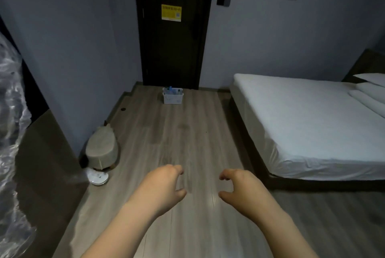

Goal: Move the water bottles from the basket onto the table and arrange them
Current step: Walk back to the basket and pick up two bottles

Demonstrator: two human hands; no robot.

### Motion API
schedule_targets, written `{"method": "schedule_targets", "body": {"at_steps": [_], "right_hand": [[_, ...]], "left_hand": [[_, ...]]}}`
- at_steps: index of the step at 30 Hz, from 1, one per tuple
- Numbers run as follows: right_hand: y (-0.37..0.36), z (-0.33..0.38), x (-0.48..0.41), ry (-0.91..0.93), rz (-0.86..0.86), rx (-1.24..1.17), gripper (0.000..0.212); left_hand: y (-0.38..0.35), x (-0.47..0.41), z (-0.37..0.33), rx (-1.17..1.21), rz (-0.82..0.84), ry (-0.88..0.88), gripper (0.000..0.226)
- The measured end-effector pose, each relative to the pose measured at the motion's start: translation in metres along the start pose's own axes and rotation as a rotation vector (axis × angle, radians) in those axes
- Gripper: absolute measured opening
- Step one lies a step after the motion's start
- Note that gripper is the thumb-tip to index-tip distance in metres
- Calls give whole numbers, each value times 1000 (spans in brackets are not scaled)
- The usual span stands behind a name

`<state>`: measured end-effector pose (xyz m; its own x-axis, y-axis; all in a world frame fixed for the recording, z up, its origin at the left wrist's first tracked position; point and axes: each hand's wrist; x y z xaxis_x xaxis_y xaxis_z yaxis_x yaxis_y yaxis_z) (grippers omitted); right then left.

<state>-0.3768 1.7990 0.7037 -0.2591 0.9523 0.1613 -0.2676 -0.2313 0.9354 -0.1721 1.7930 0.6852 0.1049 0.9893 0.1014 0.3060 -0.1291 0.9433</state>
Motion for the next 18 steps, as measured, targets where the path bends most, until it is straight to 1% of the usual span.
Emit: {"method": "schedule_targets", "body": {"at_steps": [8,18], "right_hand": [[17,8,-121,6,-18,-20,47],[44,-18,-285,35,-28,-38,47]], "left_hand": [[26,-112,40,-19,48,-24,48],[44,-268,65,-17,15,6,47]]}}
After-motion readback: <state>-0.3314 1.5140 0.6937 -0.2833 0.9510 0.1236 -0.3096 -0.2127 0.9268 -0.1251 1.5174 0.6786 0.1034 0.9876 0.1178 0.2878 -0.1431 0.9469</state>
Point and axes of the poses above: each hand's wrist, its own x-axis away from the middle knuckle, its own y-axis out of the back of the hand, z = x × y, and after that the axes turned 7 degrees about y, right-handed
